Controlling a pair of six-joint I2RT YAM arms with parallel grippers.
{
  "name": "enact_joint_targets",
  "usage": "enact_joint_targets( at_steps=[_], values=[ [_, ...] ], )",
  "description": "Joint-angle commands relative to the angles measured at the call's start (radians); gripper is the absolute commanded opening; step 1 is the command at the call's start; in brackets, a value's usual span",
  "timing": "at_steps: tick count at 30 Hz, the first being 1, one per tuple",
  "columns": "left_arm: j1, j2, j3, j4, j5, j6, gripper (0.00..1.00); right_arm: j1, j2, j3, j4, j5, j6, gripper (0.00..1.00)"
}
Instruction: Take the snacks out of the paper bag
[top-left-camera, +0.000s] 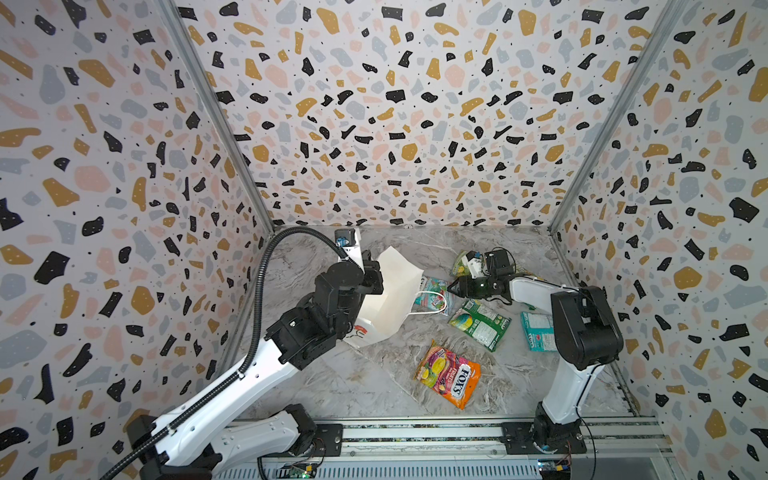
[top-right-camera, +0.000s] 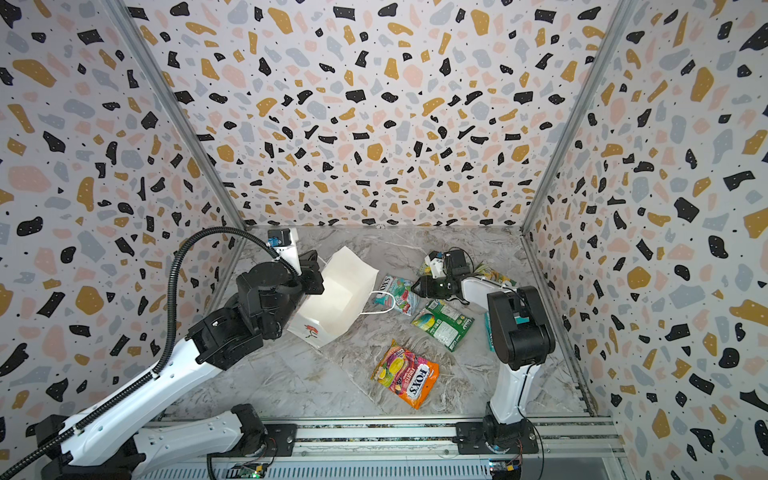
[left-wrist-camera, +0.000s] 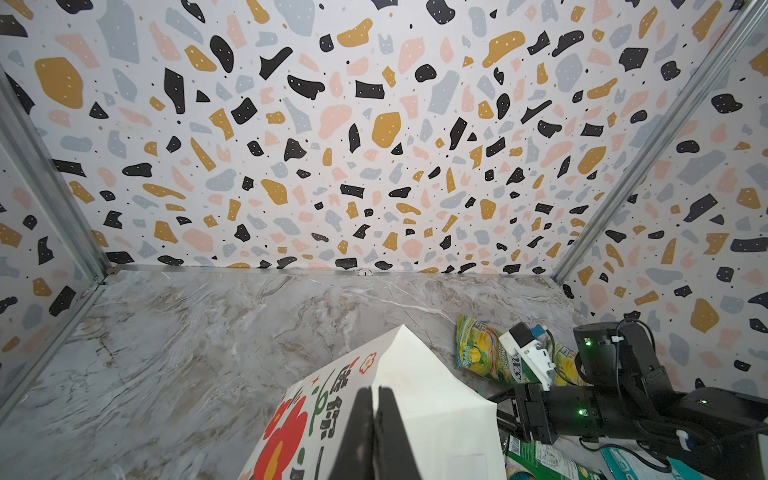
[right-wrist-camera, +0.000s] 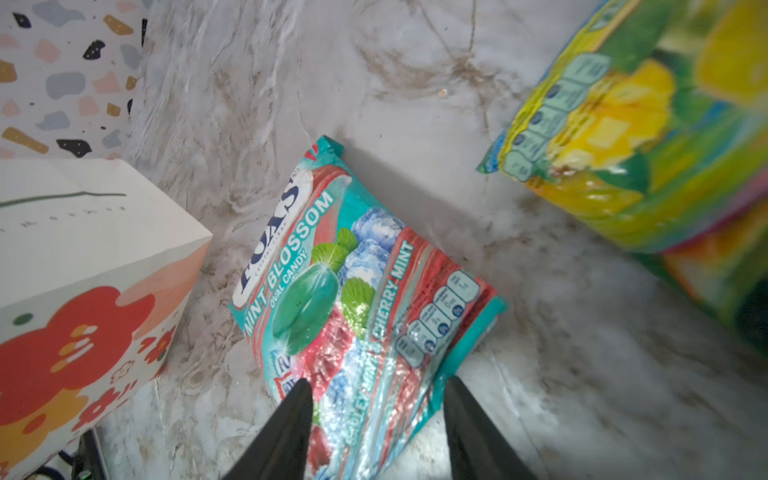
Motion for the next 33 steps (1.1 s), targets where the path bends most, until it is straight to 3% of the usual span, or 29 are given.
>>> enact_joint_targets(
  at_steps=[1,6,18,26,33],
  values=[
    [0.004,0.018,0.053,0.043,0.018,0.019,0.00,0.002,-0.106,-0.004,-0.033,0.110,-0.047,0.61],
    [0.003,0.043,0.089,0.049,0.054,0.019,0.00,-0.004,-0.176,-0.012,-0.059,0.185,-0.071,0.63],
    [0.003,0.076,0.164,0.066,0.219,-0.100,0.00,-0.037,-0.230,-0.023,-0.084,0.188,-0.075,0.63],
    [0.025,0.070,0.079,0.150,0.344,-0.229,0.00,-0.051,-0.242,-0.028,-0.091,0.189,-0.075,0.63],
    [0.149,0.028,-0.076,0.234,0.452,-0.249,0.00,-0.054,-0.250,-0.037,-0.092,0.186,-0.075,0.63]
  ],
)
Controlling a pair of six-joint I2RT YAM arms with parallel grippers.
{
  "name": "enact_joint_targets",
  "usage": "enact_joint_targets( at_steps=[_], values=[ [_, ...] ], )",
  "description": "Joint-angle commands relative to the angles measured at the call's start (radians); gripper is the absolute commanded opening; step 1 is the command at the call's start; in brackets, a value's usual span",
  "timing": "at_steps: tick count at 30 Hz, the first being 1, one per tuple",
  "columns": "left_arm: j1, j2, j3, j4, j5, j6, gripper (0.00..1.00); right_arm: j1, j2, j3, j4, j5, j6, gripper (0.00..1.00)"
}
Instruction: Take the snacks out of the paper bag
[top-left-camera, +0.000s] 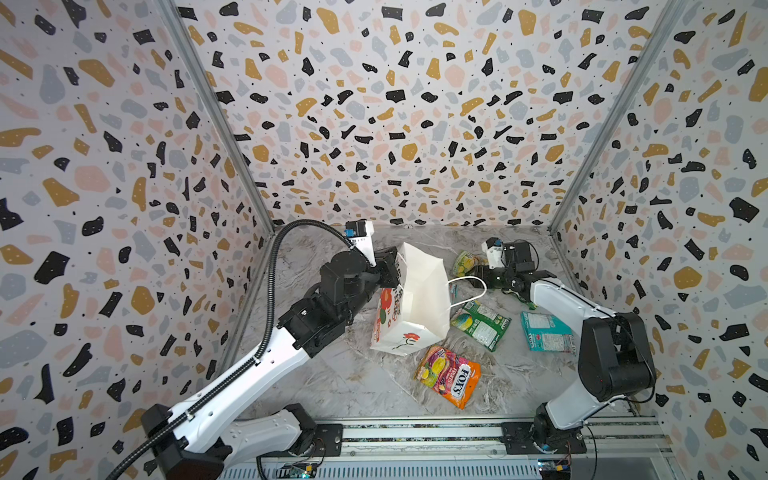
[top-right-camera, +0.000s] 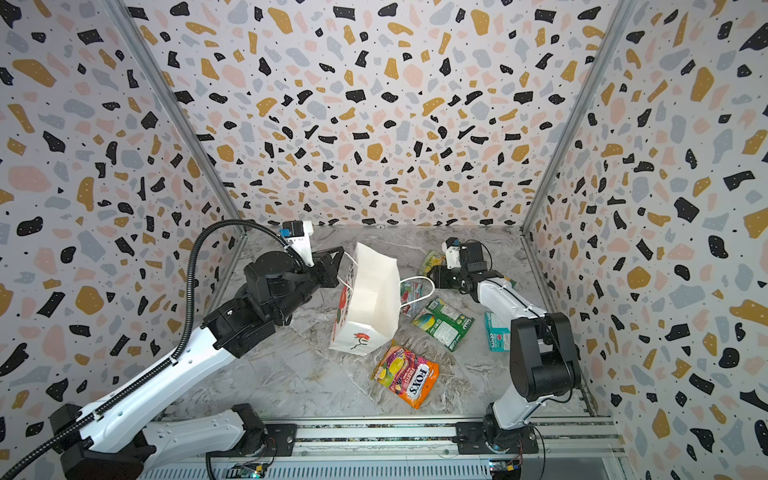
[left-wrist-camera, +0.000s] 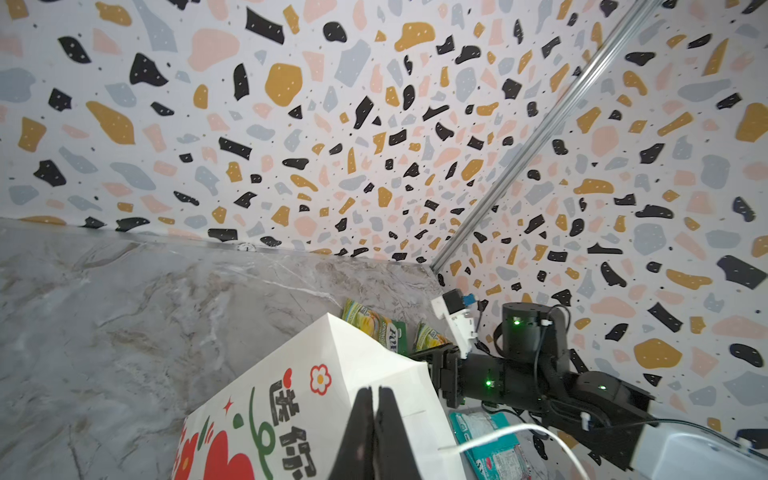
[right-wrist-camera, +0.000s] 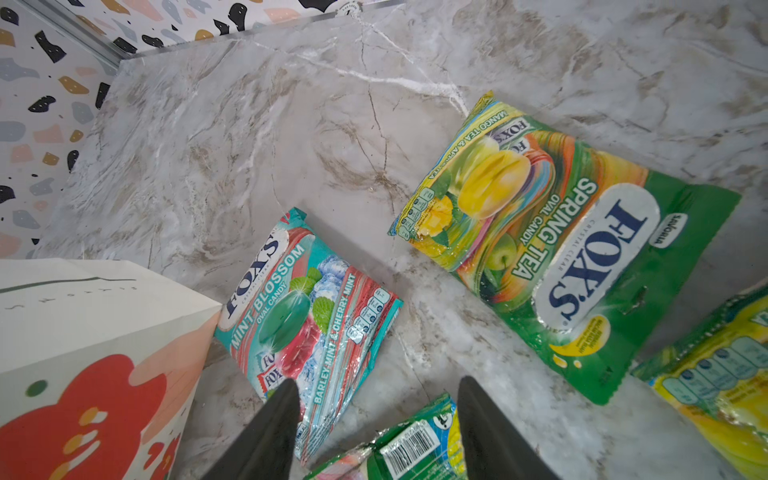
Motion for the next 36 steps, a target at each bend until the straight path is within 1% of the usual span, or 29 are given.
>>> enact_joint_targets(
  at_steps=[1,6,9,12,17,20,32,36],
  values=[
    [0.071,-0.037,-0.052,0.084,0.085,-0.021,0.00,-0.004,-0.041,-0.009,-0.025,0.005,-0.013,0.63],
    [0.199,-0.059,-0.111,0.074,0.171,0.006,0.00,-0.004,-0.039,-0.012,-0.025,0.004,-0.012,0.63],
    [0.256,-0.071,-0.112,0.040,0.174,0.051,0.00,-0.004,-0.039,-0.013,-0.025,0.003,-0.012,0.63],
    [0.284,-0.077,-0.100,0.009,0.165,0.087,0.00,-0.005,-0.039,-0.017,-0.026,0.004,-0.012,0.63],
    [0.289,-0.077,-0.067,-0.018,0.170,0.118,0.00,-0.006,-0.039,-0.022,-0.023,0.006,-0.013,0.63],
    [0.290,-0.088,-0.047,-0.033,0.155,0.120,0.00,-0.007,-0.037,-0.026,-0.020,0.006,-0.012,0.63],
    [0.290,-0.132,-0.056,-0.035,0.163,0.088,0.00,-0.007,-0.020,-0.026,-0.018,-0.009,-0.012,0.63],
    [0.288,-0.141,-0.040,-0.050,0.143,0.088,0.00,-0.007,-0.019,-0.030,-0.018,-0.009,-0.015,0.63]
  ],
)
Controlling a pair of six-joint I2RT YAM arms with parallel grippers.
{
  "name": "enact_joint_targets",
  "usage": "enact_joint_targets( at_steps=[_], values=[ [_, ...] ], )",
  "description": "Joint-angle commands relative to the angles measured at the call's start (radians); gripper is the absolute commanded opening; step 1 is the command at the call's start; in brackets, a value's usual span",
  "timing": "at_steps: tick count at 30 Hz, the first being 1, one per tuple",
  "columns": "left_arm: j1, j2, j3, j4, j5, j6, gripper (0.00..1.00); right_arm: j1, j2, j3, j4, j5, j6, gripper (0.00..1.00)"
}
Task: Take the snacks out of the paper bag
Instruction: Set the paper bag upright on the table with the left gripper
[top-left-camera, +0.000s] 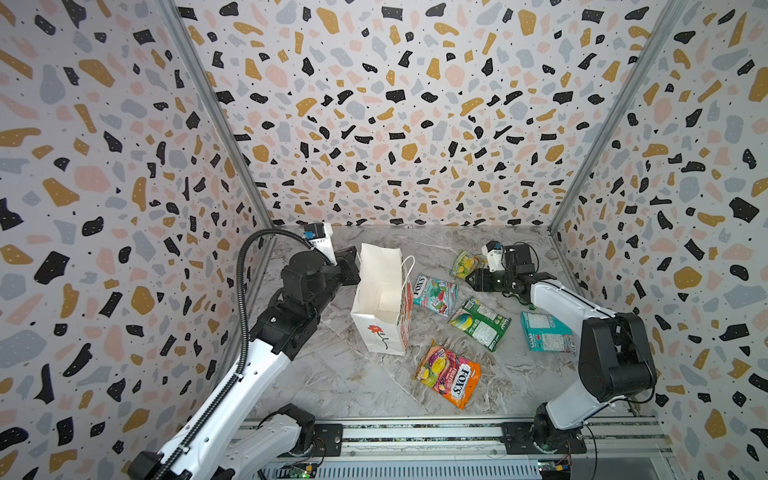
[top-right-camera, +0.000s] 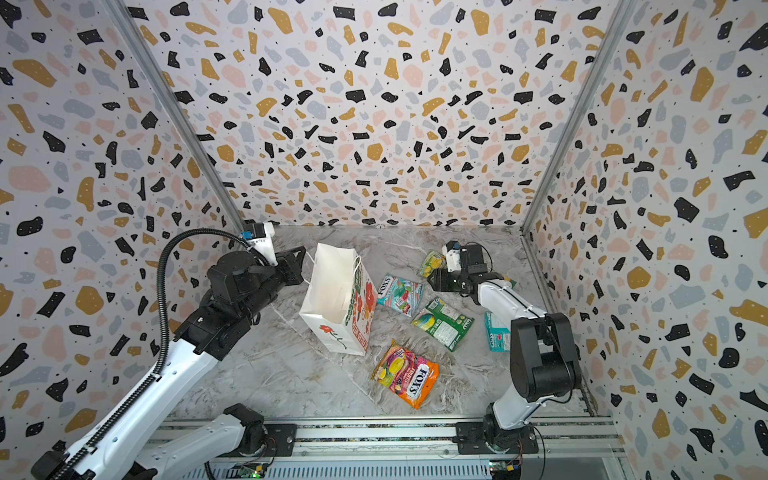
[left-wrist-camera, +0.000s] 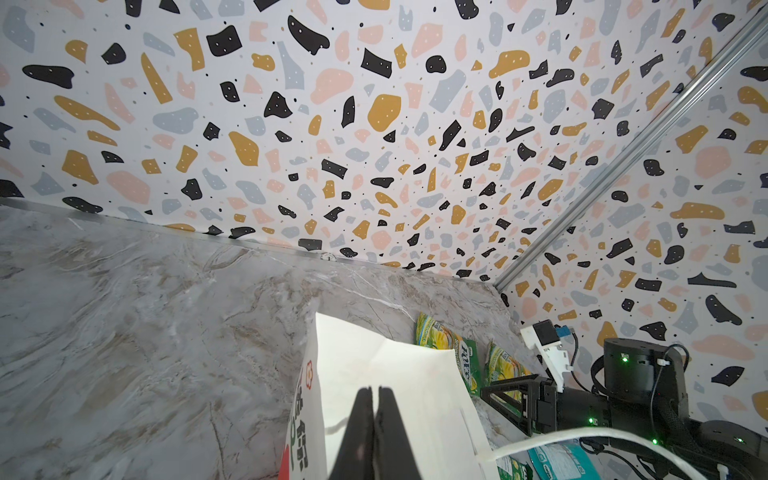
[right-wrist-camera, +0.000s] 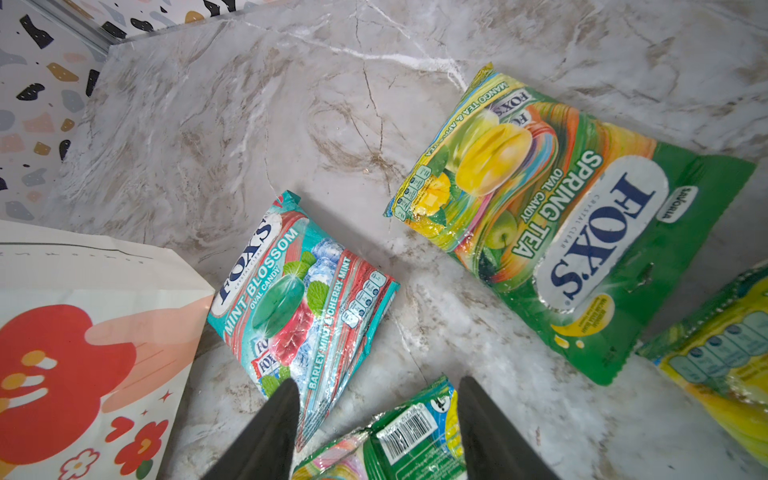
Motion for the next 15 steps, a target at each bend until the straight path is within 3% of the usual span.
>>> enact_joint_targets(
  at_steps=[1,15],
  values=[
    [0.004,-0.025,0.042,-0.001,-0.005,0.001,0.00,-0.005,-0.017,-0.007,-0.007,-0.005,-0.010,0.63],
    [0.005,-0.041,0.042,0.015,-0.005,-0.003,0.00,-0.005,-0.007,-0.007,-0.008,-0.012,-0.009,0.63]
  ],
)
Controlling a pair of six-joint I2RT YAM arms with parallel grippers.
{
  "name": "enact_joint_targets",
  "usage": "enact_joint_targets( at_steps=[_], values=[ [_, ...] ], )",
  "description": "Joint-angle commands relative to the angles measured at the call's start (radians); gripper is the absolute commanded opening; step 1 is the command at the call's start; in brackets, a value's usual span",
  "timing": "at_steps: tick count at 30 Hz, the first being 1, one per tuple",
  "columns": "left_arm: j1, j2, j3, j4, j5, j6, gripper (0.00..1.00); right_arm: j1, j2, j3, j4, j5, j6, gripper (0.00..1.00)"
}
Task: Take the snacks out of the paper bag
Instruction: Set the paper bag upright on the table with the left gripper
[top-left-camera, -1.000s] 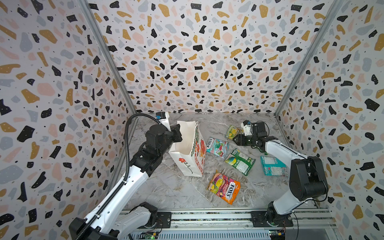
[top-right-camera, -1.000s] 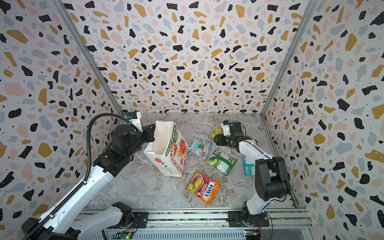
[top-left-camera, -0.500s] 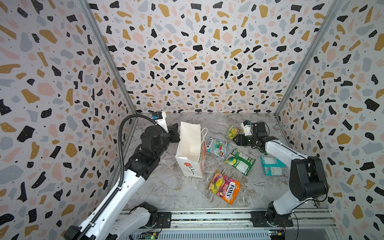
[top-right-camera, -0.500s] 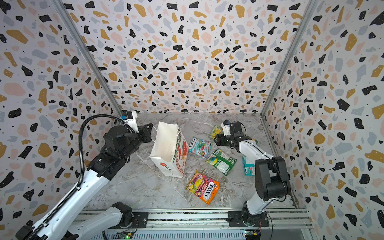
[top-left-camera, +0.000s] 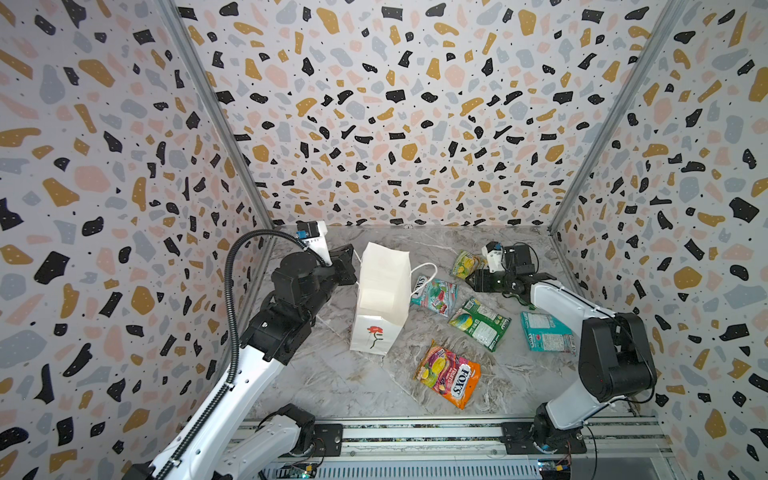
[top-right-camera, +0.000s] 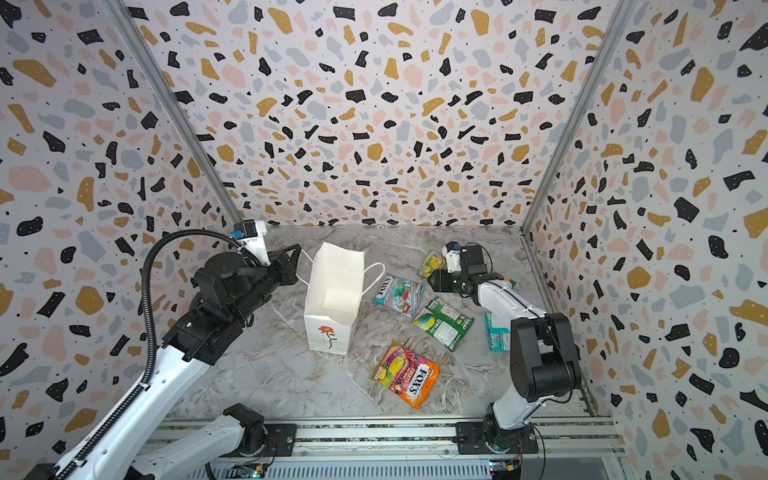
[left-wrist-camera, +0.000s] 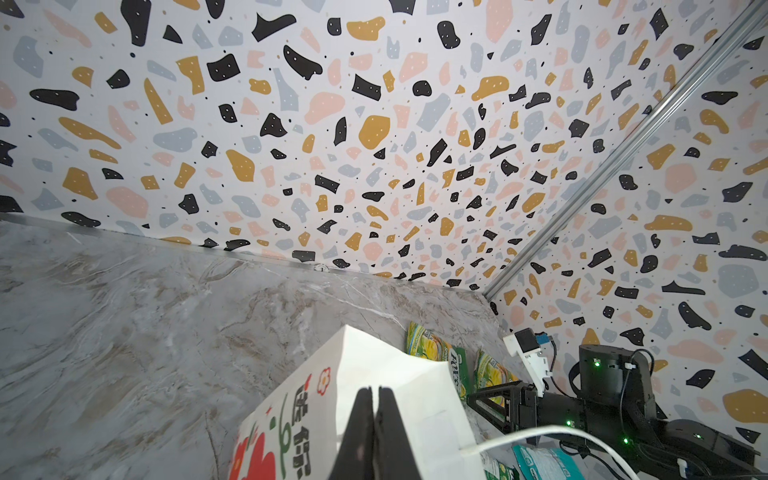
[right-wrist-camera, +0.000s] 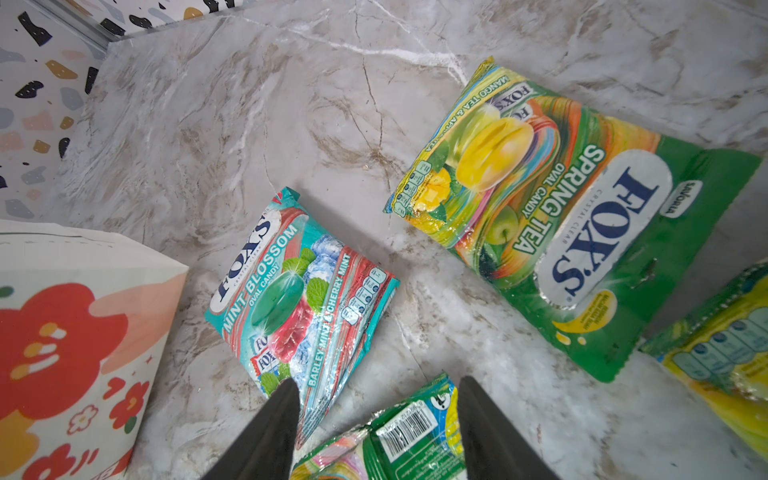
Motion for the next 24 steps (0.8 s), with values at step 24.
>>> enact_joint_targets(
  at_steps=[24],
  values=[
    [0.005,0.156,0.142,0.112,0.184,0.038,0.00,-0.009,-0.008,-0.007,-0.003,-0.010,-0.010,0.63]
  ],
)
